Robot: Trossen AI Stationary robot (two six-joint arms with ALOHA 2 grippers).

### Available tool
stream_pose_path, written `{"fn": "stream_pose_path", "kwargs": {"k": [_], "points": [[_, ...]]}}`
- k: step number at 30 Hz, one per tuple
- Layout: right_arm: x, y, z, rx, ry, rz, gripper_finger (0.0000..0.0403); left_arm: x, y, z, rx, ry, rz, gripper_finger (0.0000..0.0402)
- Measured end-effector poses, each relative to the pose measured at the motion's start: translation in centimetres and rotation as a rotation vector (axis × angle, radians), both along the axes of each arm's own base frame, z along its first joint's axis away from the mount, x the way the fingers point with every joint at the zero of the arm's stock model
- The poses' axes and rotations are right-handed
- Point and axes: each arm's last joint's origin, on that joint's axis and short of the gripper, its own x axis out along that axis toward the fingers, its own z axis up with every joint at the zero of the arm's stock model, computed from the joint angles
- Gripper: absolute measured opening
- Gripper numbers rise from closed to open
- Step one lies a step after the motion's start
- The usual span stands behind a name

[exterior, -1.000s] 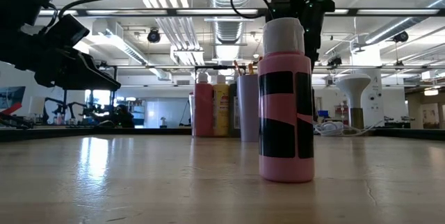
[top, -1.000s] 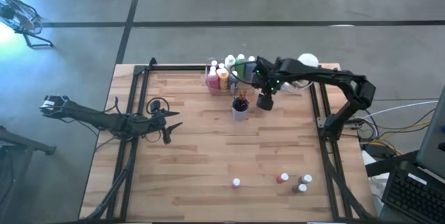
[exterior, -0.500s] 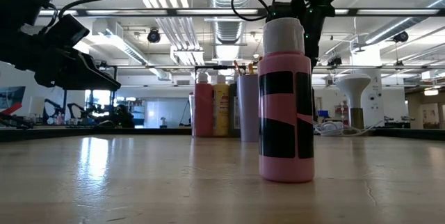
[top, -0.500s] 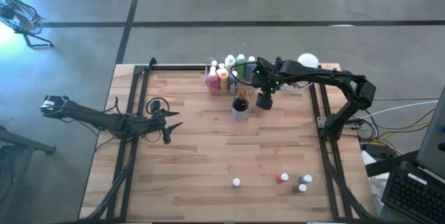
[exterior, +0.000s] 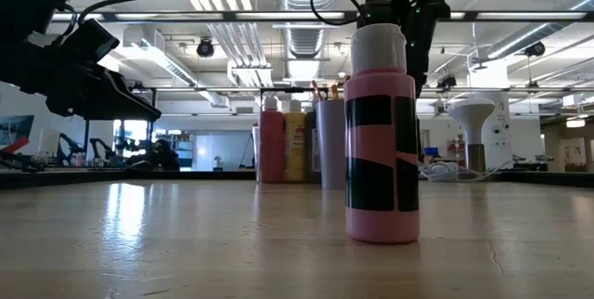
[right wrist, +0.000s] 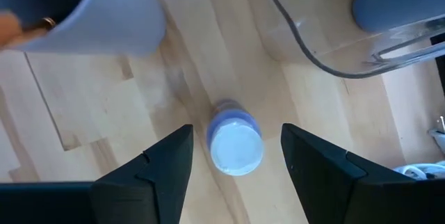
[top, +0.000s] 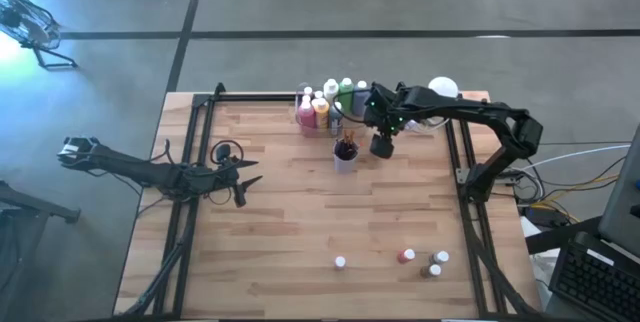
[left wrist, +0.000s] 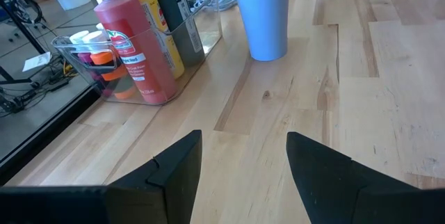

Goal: Pick & Place Paint Supplies
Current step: Put the purple black paint bottle into the transparent bin

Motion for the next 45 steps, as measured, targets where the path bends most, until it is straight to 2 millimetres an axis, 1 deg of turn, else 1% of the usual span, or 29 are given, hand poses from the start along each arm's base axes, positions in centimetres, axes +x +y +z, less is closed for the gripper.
{"fn": "stream_pose_path", "kwargs": {"k": [10, 17, 24, 31, 33, 36, 40, 45], "points": [[-0.4, 0.2, -1.7, 0.012, 0.021, -0.005, 0.0205, 0.0, 0.0, 0.0, 0.0, 0.0, 0.0, 0.0216], [-0.5, 0.2, -2.3, 0.001, 0.014, -0.022, 0.0205, 0.0, 0.0, 0.0, 0.0, 0.0, 0.0, 0.0216], [-0.5, 0.2, -2.7, -0.022, 0.02, -0.029, 0.0176, 0.0, 0.0, 0.0, 0.0, 0.0, 0.0, 0.0216], [-0.4, 0.0, -2.2, -0.039, 0.012, -0.038, 0.013, 0.0, 0.0, 0.0, 0.0, 0.0, 0.0, 0.0216], [-0.3, 0.0, -1.7, -0.037, 0.021, -0.036, 0.0115, 0.0, 0.0, 0.0, 0.0, 0.0, 0.0, 0.0216], [-0.3, 0.0, -0.2, -0.03, 0.045, -0.026, 0.0113, 0.0, 0.0, 0.0, 0.0, 0.0, 0.0, 0.0216], [-0.2, -0.4, 2.9, -0.036, 0.039, -0.028, 0.0113, 0.0, 0.0, 0.0, 0.0, 0.0, 0.0, 0.0216], [-0.2, -1.5, 7.5, -0.069, -0.036, -0.082, 0.0113, 0.0, 0.0, 0.0, 0.0, 0.0, 0.0, 0.0216]]}}
